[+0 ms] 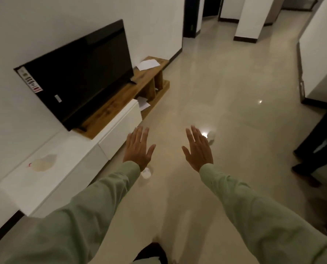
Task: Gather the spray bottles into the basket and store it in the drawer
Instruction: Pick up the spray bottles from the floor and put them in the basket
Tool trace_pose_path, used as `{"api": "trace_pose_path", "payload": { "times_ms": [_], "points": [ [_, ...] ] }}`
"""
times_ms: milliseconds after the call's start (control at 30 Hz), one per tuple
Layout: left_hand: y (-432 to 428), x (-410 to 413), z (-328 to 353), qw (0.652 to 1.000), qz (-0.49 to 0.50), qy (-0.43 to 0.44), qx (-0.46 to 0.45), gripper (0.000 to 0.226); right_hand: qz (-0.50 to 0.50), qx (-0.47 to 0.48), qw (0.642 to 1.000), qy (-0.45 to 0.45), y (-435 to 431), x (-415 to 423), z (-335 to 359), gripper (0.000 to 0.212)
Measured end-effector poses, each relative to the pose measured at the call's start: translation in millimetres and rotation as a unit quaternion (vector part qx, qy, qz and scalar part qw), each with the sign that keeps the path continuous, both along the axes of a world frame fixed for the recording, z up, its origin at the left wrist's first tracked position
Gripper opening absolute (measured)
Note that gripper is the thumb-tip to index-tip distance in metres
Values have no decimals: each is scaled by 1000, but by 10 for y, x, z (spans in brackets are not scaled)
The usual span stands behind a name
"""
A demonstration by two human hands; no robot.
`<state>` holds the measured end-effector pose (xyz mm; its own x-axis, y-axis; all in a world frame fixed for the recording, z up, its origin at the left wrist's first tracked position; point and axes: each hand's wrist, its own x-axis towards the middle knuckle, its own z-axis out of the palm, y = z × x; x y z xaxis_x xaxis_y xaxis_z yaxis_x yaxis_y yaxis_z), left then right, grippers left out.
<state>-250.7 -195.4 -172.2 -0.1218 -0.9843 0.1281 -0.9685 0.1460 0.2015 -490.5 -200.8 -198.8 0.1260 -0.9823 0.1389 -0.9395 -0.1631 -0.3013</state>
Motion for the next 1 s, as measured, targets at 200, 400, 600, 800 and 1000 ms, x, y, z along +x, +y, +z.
{"api": "trace_pose_path", "payload": {
  "times_ms": [200, 400, 600, 800, 1000],
  "points": [
    [-1060, -605, -434, 998, -57, 8, 41, 69, -57, 43, 997, 21, -737, -703, -351, 71],
    [-2109, -1071, -749, 992, -92, 24, 83, 69, -102, 95, 989, 54, -1550, -1265, -578, 74],
    [-3097, -1619, -988, 985, -118, 13, 123, 69, -112, 148, 979, 85, -2448, -1805, -742, 76],
    [-4126, -2399, -1498, 980, -111, 14, 166, 69, -65, 225, 966, 114, -3572, -2540, -1249, 78],
    [-5091, -3278, -2378, 973, -65, 33, 218, 69, -7, 290, 947, 136, -4793, -3503, -2247, 86]
  ]
}}
